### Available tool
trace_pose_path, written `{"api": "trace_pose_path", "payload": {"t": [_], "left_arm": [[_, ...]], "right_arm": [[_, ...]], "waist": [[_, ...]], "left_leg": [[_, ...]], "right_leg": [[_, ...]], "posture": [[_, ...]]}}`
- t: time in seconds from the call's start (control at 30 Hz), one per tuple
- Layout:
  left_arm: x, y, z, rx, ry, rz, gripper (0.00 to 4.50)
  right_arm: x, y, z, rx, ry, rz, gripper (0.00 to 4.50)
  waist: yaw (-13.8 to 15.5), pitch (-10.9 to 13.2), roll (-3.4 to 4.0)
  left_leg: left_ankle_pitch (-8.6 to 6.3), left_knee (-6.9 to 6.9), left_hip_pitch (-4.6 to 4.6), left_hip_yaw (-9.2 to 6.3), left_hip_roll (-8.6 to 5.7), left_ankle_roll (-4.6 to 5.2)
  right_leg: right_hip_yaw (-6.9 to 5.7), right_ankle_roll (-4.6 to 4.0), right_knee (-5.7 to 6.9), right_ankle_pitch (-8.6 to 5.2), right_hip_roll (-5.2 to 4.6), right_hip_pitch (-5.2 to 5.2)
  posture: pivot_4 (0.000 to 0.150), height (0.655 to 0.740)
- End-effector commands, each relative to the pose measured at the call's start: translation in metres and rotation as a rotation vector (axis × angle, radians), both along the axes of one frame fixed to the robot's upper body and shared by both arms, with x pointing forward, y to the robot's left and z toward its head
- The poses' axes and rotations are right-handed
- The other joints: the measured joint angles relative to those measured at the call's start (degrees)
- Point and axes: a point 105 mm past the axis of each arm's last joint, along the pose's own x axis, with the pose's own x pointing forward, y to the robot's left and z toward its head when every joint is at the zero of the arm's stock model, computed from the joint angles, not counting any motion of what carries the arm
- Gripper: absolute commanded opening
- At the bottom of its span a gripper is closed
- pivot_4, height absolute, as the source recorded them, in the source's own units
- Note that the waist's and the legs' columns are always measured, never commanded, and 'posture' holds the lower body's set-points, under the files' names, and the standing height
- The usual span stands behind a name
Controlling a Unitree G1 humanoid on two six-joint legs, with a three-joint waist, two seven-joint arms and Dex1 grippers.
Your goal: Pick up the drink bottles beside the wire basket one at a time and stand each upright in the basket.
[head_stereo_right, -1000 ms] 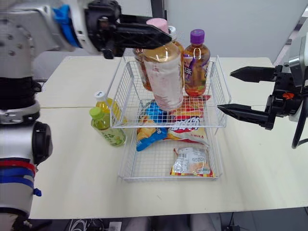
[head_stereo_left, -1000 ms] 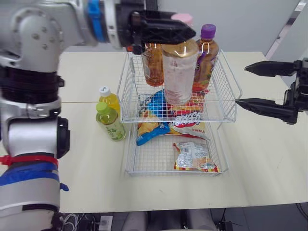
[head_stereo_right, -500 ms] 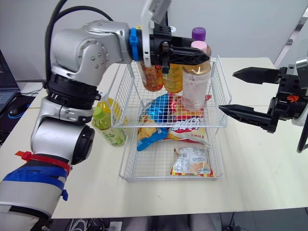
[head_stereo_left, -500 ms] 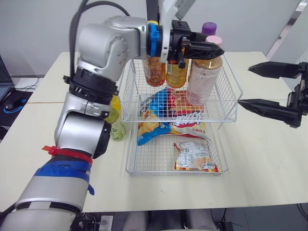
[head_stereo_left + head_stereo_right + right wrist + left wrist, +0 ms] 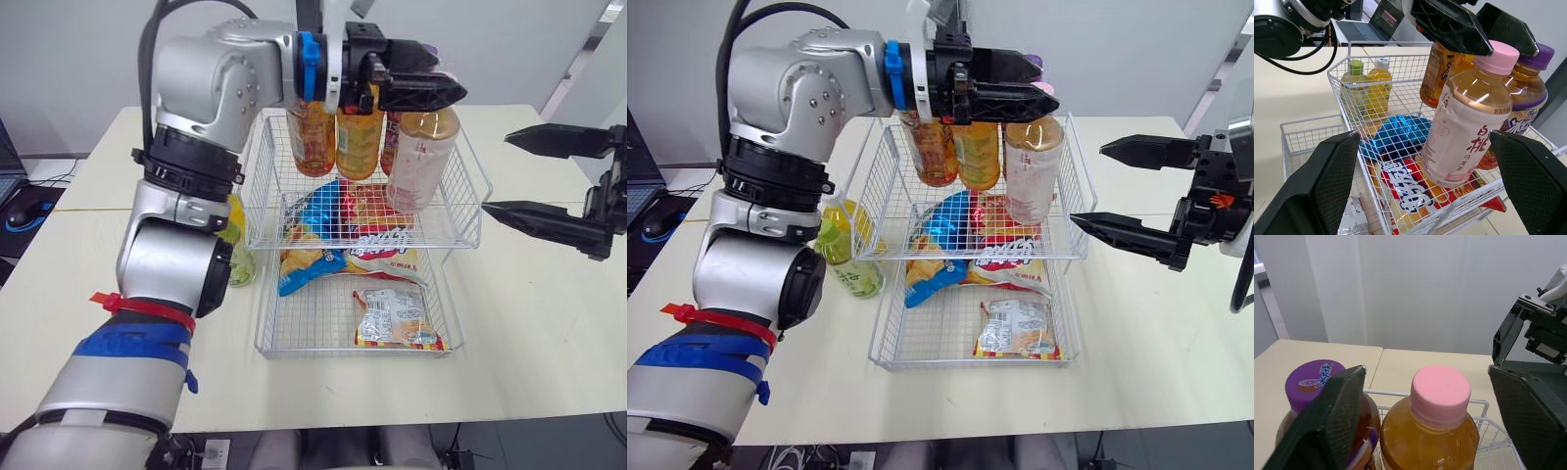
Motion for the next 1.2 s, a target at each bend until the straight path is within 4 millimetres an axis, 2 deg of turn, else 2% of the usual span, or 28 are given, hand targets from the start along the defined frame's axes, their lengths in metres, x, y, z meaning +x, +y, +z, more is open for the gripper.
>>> {"api": "trace_pose_path", "payload": {"t": [0.03,0.27,0.5,0.6,0.7,0.83,1.07,1.2], "left_arm": [[-0.021,0.007,0.034,-0.042,-0.110,-0.033,4.47],[-0.035,0.025,0.056,-0.080,-0.144,-0.037,4.47],[-0.054,0.057,0.068,-0.098,-0.125,-0.028,4.47],[-0.055,0.077,0.071,-0.115,-0.130,0.041,4.47],[-0.054,0.097,0.065,-0.106,-0.140,0.115,4.47],[-0.050,0.132,0.050,-0.092,-0.149,0.268,4.47],[-0.059,0.183,0.033,-0.128,-0.156,0.504,4.47],[-0.068,0.215,0.014,-0.079,-0.130,0.648,4.47]], "right_arm": [[-0.002,-0.003,0.011,-0.008,-0.062,-0.014,4.50],[-0.002,-0.004,0.012,-0.016,-0.073,-0.023,4.50],[-0.003,-0.008,0.010,-0.037,-0.080,-0.049,4.50],[-0.004,-0.009,0.007,-0.048,-0.082,-0.054,4.50],[-0.005,-0.007,0.008,-0.053,-0.100,-0.042,4.50],[-0.009,0.000,0.003,-0.082,-0.092,0.017,4.50],[-0.013,0.030,0.001,-0.071,-0.043,0.228,4.50],[-0.010,0.041,-0.001,-0.072,-0.018,0.302,4.50]], "waist": [[0.0,0.0,0.00],[0.0,0.0,0.00],[-0.1,0.0,0.00],[-0.1,0.0,0.01],[-0.2,0.0,0.03],[-0.2,0.0,0.06],[-0.1,0.0,0.04],[-0.3,0.0,0.05]], "left_leg": [[0.00,0.00,0.00,0.00,0.00,0.00],[0.00,0.00,0.01,0.00,0.00,0.00],[0.00,0.00,0.01,-0.01,0.02,0.00],[0.00,0.01,0.01,-0.01,0.01,0.00],[0.00,0.00,0.05,-0.01,0.03,0.00],[0.00,0.01,0.10,0.01,0.04,-0.01],[0.00,0.05,0.05,-0.02,0.04,-0.01],[0.00,0.02,0.08,-0.02,0.05,0.00]], "right_leg": [[0.00,0.00,0.00,0.00,0.00,0.00],[0.00,0.00,0.01,0.00,0.00,0.00],[-0.01,0.00,0.01,0.00,0.01,0.00],[0.00,0.00,0.01,0.00,0.01,0.00],[0.01,0.00,0.04,0.00,0.01,0.00],[0.04,0.00,0.07,0.00,0.01,0.01],[0.03,0.00,0.03,0.00,-0.04,0.01],[0.03,0.00,0.04,0.00,-0.04,0.01]], "posture": [[0.150,0.7400],[0.150,0.7400],[0.150,0.7400],[0.150,0.7400],[0.150,0.7400],[0.150,0.7400],[0.150,0.7400],[0.150,0.7400]]}}
